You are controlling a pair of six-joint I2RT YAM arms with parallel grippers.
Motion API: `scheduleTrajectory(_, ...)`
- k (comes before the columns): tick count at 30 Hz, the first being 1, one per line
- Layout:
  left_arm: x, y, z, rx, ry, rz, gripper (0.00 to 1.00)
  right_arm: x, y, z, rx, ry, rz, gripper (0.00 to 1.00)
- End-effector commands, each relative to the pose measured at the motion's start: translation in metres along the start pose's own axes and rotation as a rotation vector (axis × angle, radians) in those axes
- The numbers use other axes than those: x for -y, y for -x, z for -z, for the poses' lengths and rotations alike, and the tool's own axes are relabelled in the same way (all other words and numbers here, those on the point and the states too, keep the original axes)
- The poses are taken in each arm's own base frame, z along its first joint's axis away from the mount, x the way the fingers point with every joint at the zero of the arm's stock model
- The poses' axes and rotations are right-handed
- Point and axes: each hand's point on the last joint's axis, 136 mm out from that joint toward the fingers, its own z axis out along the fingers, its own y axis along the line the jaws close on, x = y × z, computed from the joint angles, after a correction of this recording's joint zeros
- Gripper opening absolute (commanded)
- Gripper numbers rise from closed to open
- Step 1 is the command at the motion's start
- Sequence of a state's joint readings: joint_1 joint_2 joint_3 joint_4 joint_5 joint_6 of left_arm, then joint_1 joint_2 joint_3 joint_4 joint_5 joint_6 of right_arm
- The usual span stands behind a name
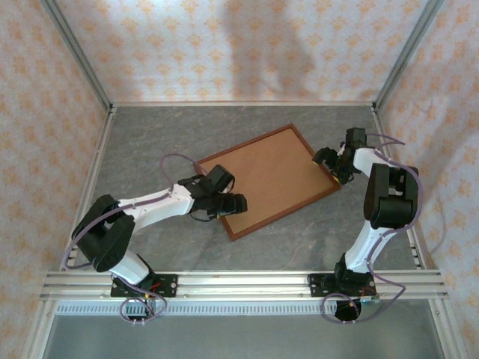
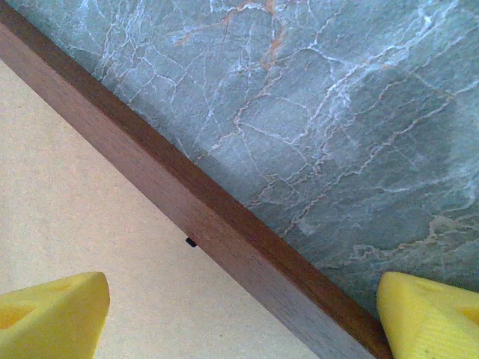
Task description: Put the photo into the frame
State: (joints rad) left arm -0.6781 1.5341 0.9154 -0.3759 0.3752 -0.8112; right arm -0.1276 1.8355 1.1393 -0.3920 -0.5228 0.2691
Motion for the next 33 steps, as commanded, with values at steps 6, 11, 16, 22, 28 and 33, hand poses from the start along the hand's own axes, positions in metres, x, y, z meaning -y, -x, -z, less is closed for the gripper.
scheduleTrajectory(6,-0.025,0.046,0.007,0.125,0.037,0.084,0.75,-0.001,-0.051,-0.013,-0.175,0.001,-0.037,0.92)
scheduleTrajectory(11,-0.028,0.056,0.0,0.119,0.054,0.1,0.75,0.0,-0.052,-0.014,-0.178,0.0,-0.037,0.92)
scheduleTrajectory(16,-0.035,0.048,-0.007,0.085,0.074,0.113,0.75,0.0,-0.051,-0.014,-0.176,-0.004,-0.036,0.92)
scheduleTrajectory(22,-0.033,0.036,-0.015,0.045,0.056,0.122,0.75,0.001,-0.051,-0.015,-0.179,-0.006,-0.039,0.92)
scheduleTrajectory(28,-0.024,0.029,-0.02,0.016,0.017,0.124,0.74,0.001,-0.051,-0.017,-0.182,-0.007,-0.038,0.92)
scheduleTrajectory(33,-0.025,0.022,-0.027,-0.008,0.019,0.128,0.74,0.001,-0.052,-0.017,-0.184,-0.004,-0.04,0.92)
